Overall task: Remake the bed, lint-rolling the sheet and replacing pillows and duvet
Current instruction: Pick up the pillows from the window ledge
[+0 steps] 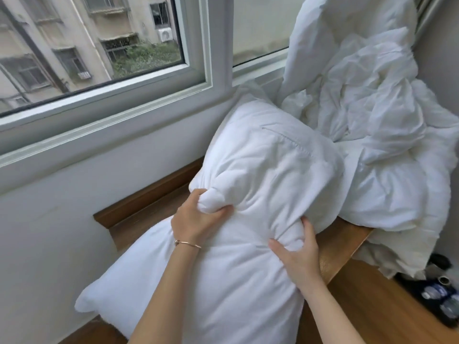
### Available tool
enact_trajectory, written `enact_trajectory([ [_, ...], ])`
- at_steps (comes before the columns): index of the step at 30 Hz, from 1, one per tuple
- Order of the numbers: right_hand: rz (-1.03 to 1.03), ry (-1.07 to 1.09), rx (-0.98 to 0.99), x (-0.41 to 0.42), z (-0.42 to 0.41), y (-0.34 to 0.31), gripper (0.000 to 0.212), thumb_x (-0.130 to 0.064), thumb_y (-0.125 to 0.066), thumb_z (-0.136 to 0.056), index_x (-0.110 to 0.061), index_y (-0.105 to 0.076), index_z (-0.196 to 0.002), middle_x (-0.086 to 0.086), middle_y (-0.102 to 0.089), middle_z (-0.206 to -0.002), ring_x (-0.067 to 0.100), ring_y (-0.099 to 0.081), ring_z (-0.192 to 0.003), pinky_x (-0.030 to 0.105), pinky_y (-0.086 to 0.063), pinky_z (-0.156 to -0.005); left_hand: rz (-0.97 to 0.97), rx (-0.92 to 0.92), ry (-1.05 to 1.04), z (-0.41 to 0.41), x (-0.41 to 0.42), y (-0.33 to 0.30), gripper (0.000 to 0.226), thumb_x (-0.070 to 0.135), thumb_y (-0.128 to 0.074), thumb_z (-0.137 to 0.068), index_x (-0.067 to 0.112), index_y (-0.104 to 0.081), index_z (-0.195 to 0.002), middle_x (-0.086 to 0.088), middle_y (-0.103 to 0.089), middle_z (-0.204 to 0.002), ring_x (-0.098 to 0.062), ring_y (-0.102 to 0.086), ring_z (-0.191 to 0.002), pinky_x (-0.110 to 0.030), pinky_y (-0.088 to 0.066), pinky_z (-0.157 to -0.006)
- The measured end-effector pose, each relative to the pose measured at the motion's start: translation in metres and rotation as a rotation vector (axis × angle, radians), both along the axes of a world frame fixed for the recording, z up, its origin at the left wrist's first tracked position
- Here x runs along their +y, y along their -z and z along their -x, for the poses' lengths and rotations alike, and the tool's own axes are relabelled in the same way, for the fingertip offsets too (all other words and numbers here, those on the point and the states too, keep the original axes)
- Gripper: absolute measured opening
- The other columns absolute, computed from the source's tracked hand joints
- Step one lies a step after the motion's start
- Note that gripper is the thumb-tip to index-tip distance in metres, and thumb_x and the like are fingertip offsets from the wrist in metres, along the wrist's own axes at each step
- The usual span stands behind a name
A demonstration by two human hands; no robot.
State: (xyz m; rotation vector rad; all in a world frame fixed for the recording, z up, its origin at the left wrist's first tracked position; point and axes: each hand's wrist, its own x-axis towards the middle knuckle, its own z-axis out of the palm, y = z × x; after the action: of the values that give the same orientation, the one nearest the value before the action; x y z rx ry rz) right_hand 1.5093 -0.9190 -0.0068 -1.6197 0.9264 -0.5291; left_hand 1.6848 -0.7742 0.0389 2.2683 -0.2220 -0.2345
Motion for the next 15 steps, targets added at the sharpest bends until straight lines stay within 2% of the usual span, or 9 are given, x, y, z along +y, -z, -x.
enact_trajectory([
  [2,0.039,-0.066,-0.048,0.013,0.015,-0.012,0.087,-0.011,-0.088,-0.068,-0.024,-0.044,-0.142,-0.011,-0.054,-0.133,0.009,-0.051,-0.124,0.033,-0.042,-0.108,0.114,-0.007,-0.101,0.024,0.018,-0.009,0.041,0.062,-0.075,-0.049,0.051,-0.056,-0.084,0.024,-0.064,-0.075,-0.005,-0.063,-0.081,-0.034,-0.051,-0.076],
  [6,0.119,-0.194,-0.184,0.02,0.036,-0.048,0.084,-0.007,-0.086,-0.069,-0.045,-0.04,-0.129,-0.04,-0.049,-0.125,-0.016,-0.043,-0.122,0.005,-0.035,-0.101,0.332,-0.098,-0.23,0.06,0.043,-0.04,0.045,0.059,-0.08,-0.045,0.044,-0.065,-0.085,0.024,-0.067,-0.078,-0.005,-0.065,-0.078,-0.04,-0.055,-0.077],
  [7,0.121,-0.222,-0.227,0.02,0.042,-0.058,0.084,-0.01,-0.086,-0.068,-0.047,-0.04,-0.128,-0.043,-0.048,-0.123,-0.016,-0.043,-0.122,0.003,-0.035,-0.099,0.359,-0.136,-0.26,0.071,0.048,-0.05,0.044,0.057,-0.081,-0.046,0.042,-0.066,-0.085,0.022,-0.068,-0.078,-0.006,-0.066,-0.078,-0.041,-0.055,-0.076],
  [11,0.107,-0.366,-0.346,0.014,0.07,-0.094,0.081,-0.024,-0.084,-0.063,-0.045,-0.043,-0.129,-0.033,-0.053,-0.124,-0.007,-0.05,-0.121,0.012,-0.043,-0.098,0.438,-0.271,-0.393,0.129,0.062,-0.088,0.044,0.05,-0.088,-0.051,0.034,-0.068,-0.086,0.015,-0.071,-0.079,-0.01,-0.066,-0.074,-0.04,-0.056,-0.071],
  [15,0.101,-0.605,-0.401,0.001,0.094,-0.117,0.08,-0.006,-0.085,-0.068,-0.032,-0.046,-0.133,-0.036,-0.056,-0.115,-0.014,-0.054,-0.11,0.002,-0.044,-0.082,0.484,-0.326,-0.558,0.199,0.073,-0.1,0.043,0.045,-0.089,-0.051,0.031,-0.068,-0.086,0.016,-0.07,-0.077,-0.005,-0.064,-0.069,-0.028,-0.053,-0.066],
])
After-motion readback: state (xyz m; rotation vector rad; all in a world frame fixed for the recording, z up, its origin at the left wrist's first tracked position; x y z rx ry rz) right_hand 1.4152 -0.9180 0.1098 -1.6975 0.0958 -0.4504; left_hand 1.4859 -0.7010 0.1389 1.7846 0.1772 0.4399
